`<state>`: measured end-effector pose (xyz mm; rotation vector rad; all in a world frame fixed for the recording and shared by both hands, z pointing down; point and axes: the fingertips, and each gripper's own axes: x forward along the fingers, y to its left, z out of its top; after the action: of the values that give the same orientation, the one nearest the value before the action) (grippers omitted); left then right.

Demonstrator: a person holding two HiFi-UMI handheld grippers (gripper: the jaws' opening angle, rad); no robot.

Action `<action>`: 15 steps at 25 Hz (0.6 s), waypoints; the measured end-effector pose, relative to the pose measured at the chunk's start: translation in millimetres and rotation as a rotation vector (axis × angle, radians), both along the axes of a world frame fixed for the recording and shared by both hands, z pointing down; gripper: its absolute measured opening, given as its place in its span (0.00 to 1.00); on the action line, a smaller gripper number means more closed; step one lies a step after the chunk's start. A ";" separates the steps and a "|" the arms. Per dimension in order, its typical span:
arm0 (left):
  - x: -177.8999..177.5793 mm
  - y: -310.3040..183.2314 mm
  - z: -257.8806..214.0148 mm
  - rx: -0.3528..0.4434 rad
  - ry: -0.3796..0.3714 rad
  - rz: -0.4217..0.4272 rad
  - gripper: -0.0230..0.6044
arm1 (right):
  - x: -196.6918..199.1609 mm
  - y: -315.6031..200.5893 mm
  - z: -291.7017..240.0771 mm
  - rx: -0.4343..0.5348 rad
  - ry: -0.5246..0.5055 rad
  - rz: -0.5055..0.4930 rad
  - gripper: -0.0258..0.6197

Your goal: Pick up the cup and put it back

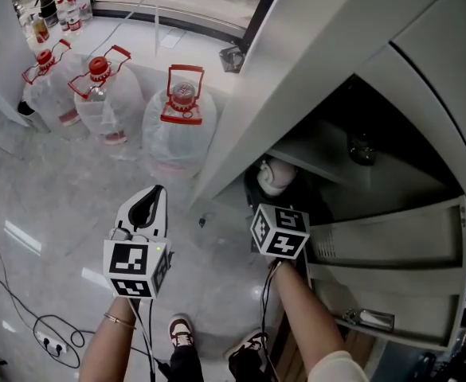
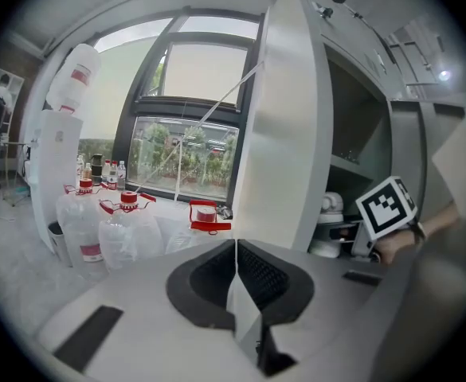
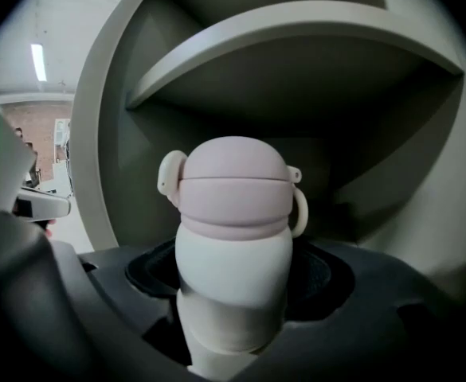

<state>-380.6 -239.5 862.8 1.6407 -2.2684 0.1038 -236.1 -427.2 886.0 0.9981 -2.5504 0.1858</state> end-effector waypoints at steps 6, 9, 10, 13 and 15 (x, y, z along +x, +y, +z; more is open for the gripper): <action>3.5 1.3 6.8 -0.006 -0.002 0.008 0.05 | -14.3 -13.4 -0.6 0.010 0.009 0.004 0.57; 5.0 1.8 9.2 -0.008 0.005 0.008 0.05 | -16.4 -16.0 0.2 0.016 0.005 0.007 0.57; 5.8 1.8 10.0 -0.009 0.009 0.008 0.05 | -15.8 -16.2 0.2 0.017 0.000 0.010 0.57; 8.3 1.8 11.0 -0.014 0.014 0.009 0.05 | -13.4 -16.1 0.6 0.008 -0.014 0.022 0.58; 10.7 1.2 11.0 -0.014 0.017 0.011 0.05 | -11.5 -16.3 0.9 0.004 -0.013 0.027 0.58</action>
<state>-369.9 -238.3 873.8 1.6403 -2.2413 0.1075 -247.6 -443.6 886.9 1.0368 -2.5504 0.1961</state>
